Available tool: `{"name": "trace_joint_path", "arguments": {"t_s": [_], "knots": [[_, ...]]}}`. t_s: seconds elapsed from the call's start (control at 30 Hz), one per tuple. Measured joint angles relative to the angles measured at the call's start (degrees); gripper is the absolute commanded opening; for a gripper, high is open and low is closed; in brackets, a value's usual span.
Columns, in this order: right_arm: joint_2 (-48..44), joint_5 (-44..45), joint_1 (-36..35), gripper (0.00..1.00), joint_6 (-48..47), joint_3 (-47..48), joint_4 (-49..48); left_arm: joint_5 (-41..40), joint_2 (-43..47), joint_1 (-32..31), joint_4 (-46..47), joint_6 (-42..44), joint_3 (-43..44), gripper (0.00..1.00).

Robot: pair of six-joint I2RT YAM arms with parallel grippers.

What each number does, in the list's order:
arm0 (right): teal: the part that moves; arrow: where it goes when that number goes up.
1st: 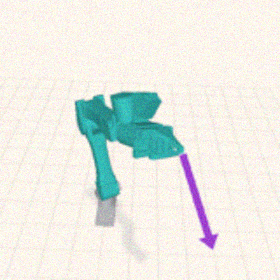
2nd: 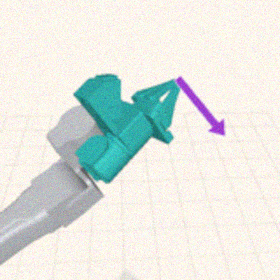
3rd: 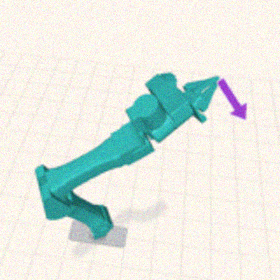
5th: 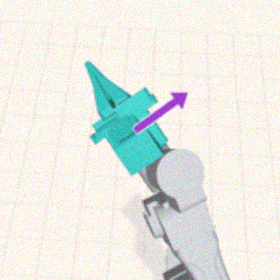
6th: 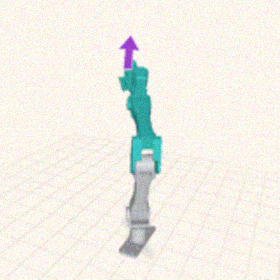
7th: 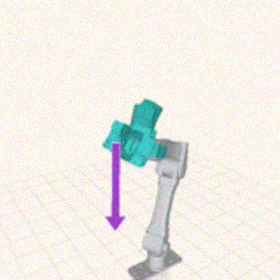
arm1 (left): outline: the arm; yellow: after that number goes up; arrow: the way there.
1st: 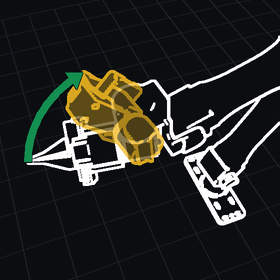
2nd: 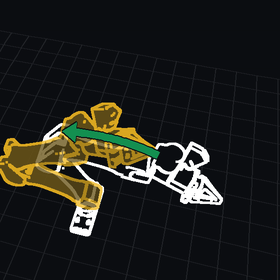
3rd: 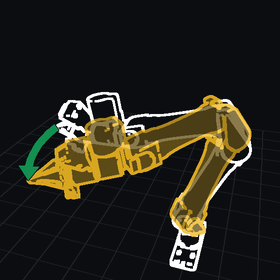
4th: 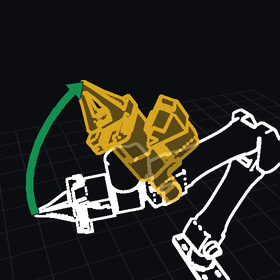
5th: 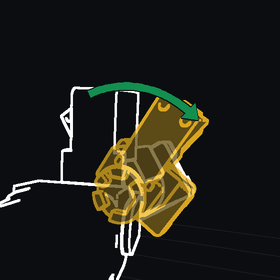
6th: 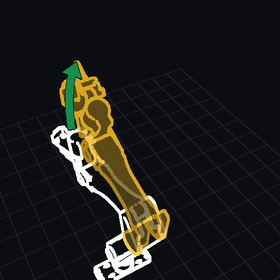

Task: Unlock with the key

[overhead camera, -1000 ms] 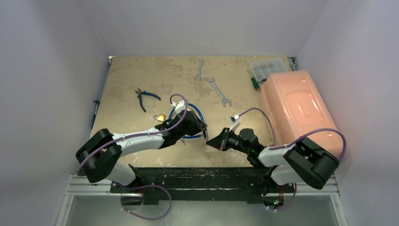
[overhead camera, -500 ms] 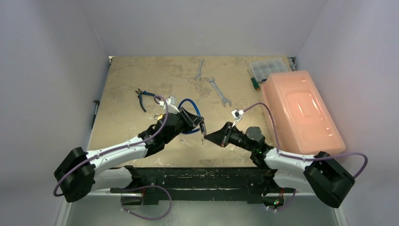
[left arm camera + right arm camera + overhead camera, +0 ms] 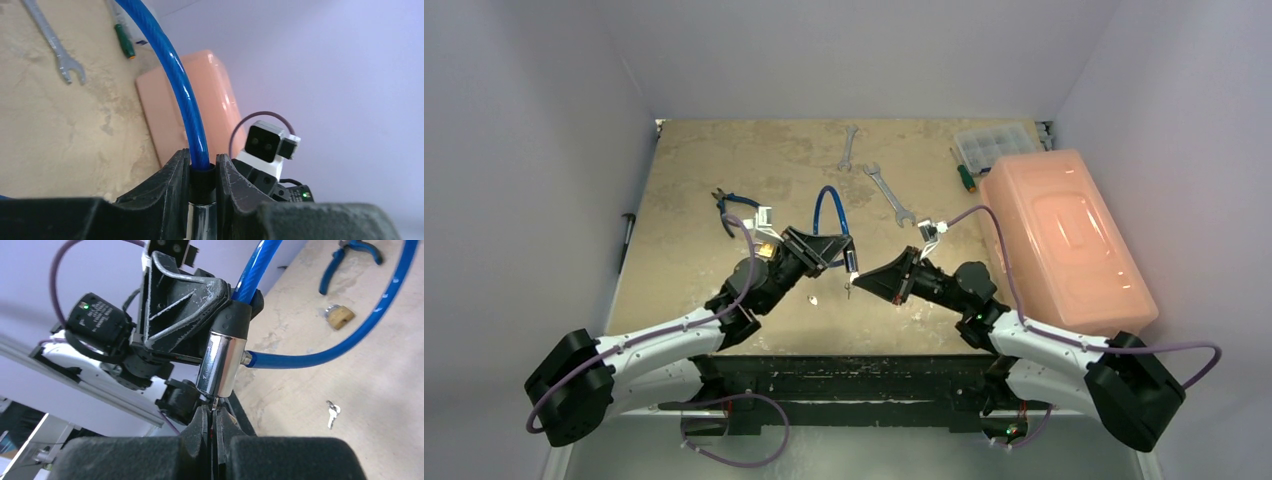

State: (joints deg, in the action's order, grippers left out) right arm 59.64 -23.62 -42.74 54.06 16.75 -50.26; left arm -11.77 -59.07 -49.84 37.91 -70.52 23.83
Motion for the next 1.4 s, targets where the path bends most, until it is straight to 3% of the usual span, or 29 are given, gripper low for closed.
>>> {"name": "trace_joint_path", "arguments": {"t_s": [0.3, 0.6, 1.0, 1.17, 1.4], "knots": [[3.7, -4.9, 0.0, 0.00, 5.9, 1.3, -12.2, 3.8, -1.7, 0.2, 19.4, -2.2, -3.9, 0.00], [10.0, -9.0, -0.5, 0.00, 14.1, 3.3, -27.4, 7.3, -2.8, 0.2, 32.1, -3.9, -4.9, 0.00], [13.0, -13.2, -0.4, 0.00, 17.8, 4.8, -31.6, 8.3, -2.2, 0.2, 33.6, -3.7, -5.5, 0.00], [12.6, -15.1, -0.3, 0.09, 17.2, 5.8, -29.3, 8.5, -1.4, -0.1, 32.6, -3.1, -5.5, 0.00], [5.3, -15.4, -0.3, 0.34, 11.5, 5.8, -18.3, 8.3, -0.4, -0.5, 28.4, -2.0, -5.5, 0.00]]}}
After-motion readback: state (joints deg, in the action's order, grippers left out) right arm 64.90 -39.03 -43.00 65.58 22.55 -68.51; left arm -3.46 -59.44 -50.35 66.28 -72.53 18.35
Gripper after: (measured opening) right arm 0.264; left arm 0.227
